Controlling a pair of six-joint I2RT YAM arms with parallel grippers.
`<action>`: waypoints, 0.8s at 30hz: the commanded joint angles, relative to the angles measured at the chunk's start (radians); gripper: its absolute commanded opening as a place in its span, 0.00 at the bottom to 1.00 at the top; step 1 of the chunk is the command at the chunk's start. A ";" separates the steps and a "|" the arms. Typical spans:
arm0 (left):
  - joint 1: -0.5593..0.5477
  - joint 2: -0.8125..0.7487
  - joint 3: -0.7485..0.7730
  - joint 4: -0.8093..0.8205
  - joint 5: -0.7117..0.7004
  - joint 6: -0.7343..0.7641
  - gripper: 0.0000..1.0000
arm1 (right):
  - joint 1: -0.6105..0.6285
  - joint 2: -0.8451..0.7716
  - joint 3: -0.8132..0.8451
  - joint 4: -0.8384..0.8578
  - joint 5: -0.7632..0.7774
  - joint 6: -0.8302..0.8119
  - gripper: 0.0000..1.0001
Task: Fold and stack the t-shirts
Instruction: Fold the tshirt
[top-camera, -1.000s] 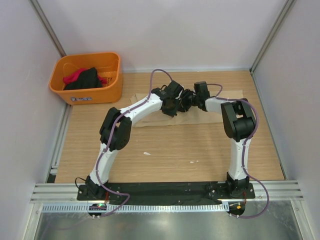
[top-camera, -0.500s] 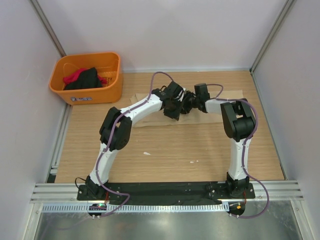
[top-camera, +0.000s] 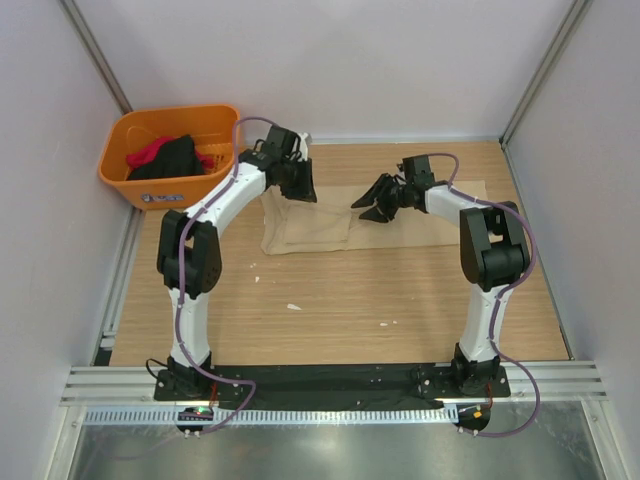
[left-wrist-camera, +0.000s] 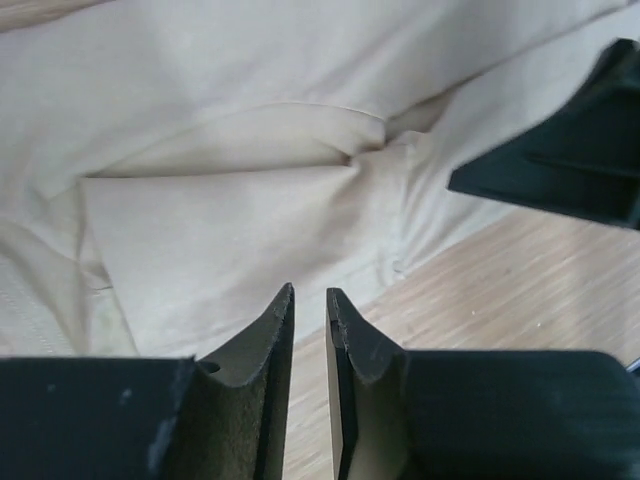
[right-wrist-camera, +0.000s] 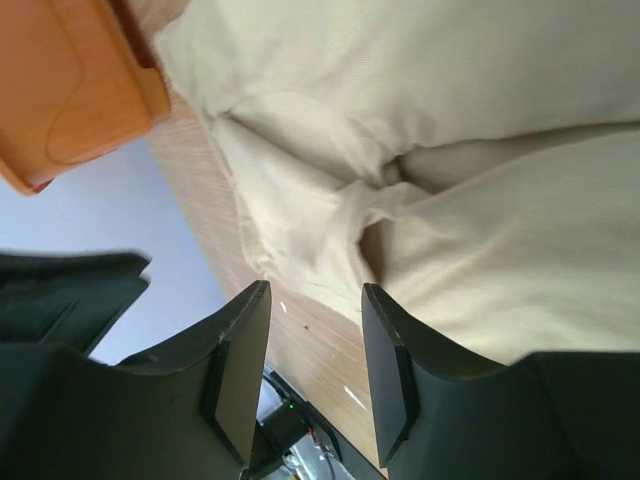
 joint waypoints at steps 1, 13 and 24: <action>0.012 0.043 0.006 0.046 0.071 -0.042 0.19 | 0.029 -0.022 0.070 -0.039 -0.051 -0.049 0.47; 0.033 0.202 0.081 0.083 0.108 -0.091 0.18 | 0.055 0.032 0.128 -0.161 -0.012 -0.174 0.47; 0.036 0.251 0.080 0.114 0.085 -0.127 0.18 | 0.055 0.101 0.168 -0.152 -0.011 -0.239 0.46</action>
